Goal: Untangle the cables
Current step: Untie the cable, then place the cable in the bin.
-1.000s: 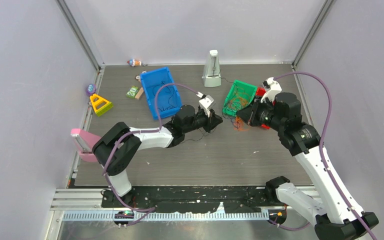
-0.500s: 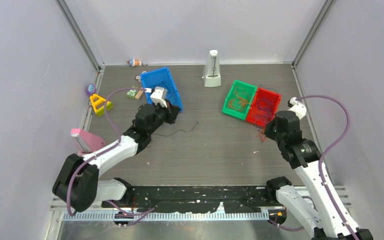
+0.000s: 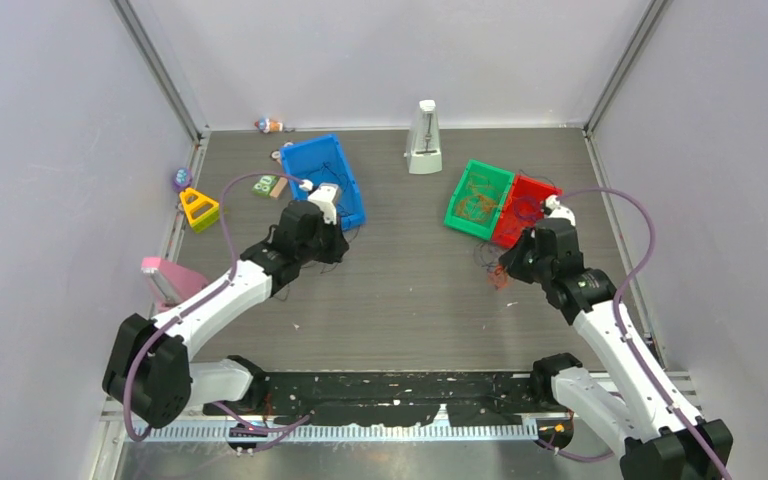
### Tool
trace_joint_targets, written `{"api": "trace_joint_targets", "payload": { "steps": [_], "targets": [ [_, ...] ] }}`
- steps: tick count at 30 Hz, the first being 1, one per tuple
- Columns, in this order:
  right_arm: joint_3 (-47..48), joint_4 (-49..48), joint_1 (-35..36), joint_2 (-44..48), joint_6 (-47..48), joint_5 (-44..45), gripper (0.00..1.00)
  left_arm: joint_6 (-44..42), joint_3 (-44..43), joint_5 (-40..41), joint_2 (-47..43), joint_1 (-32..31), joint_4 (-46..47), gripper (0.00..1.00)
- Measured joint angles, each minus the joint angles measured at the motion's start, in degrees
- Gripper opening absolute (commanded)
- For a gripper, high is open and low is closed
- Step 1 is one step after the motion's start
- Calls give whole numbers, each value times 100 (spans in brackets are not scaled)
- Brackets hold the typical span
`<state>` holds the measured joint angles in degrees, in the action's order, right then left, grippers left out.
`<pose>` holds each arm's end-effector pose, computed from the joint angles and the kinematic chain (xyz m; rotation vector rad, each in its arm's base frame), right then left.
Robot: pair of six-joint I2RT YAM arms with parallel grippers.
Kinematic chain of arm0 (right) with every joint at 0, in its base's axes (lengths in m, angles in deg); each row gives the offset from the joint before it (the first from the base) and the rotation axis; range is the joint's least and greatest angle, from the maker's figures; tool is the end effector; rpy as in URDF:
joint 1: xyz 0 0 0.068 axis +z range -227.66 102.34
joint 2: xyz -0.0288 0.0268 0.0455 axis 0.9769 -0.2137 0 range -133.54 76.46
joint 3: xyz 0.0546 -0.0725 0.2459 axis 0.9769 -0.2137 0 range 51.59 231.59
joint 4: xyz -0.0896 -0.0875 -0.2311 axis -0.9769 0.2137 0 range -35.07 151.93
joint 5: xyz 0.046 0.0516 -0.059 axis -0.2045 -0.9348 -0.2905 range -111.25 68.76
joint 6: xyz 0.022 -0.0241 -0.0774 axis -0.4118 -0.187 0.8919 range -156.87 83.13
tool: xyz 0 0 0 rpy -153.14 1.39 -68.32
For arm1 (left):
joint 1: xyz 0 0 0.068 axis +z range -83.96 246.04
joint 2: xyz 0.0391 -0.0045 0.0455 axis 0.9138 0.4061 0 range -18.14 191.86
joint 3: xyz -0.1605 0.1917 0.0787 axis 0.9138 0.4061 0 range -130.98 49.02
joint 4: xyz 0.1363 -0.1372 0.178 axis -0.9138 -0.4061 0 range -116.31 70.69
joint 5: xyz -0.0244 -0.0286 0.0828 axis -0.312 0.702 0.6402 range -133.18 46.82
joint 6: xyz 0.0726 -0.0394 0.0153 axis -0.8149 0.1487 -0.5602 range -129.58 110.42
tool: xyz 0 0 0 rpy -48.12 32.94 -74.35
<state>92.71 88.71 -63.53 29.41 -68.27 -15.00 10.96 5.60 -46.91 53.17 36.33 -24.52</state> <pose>0.2078 0.0440 0.2389 0.3992 2.2412 0.2988 0.2654 -0.1570 0.2103 0.2149 2.1934 -0.5720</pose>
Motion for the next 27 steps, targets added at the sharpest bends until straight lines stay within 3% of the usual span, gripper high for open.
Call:
{"api": "trace_joint_targets", "payload": {
  "steps": [2, 3, 6, 7, 8, 12, 16, 27],
  "targets": [
    [-170, -179, 59, -9, 48, -461, 5, -138, -229, 186, 0, -2, -581, 28],
    [-223, -251, 129, -13, 70, -634, 5, -190, -315, 306, 0, -2, -855, 49],
    [-269, -439, 538, -79, 109, -920, 8, -350, -420, 621, 0, -2, -1510, 78],
    [-269, -529, 748, -138, 111, -988, 10, -393, -420, 732, 0, -2, -1703, 93],
    [-269, -599, 911, -199, 109, -1023, 11, -442, -420, 837, 0, -2, -1891, 99],
    [-271, -933, 1473, -715, 103, -1281, 17, -511, -428, 1228, 39, 0, -2361, 100],
    [-271, -1106, 1585, -1150, 125, -1473, 18, -752, -623, 1578, 278, 0, -2706, 99],
    [286, -1102, 1613, -1637, 544, -1751, 17, -1408, -1386, 1818, 2017, 28, -2791, 99]
  ]
}}
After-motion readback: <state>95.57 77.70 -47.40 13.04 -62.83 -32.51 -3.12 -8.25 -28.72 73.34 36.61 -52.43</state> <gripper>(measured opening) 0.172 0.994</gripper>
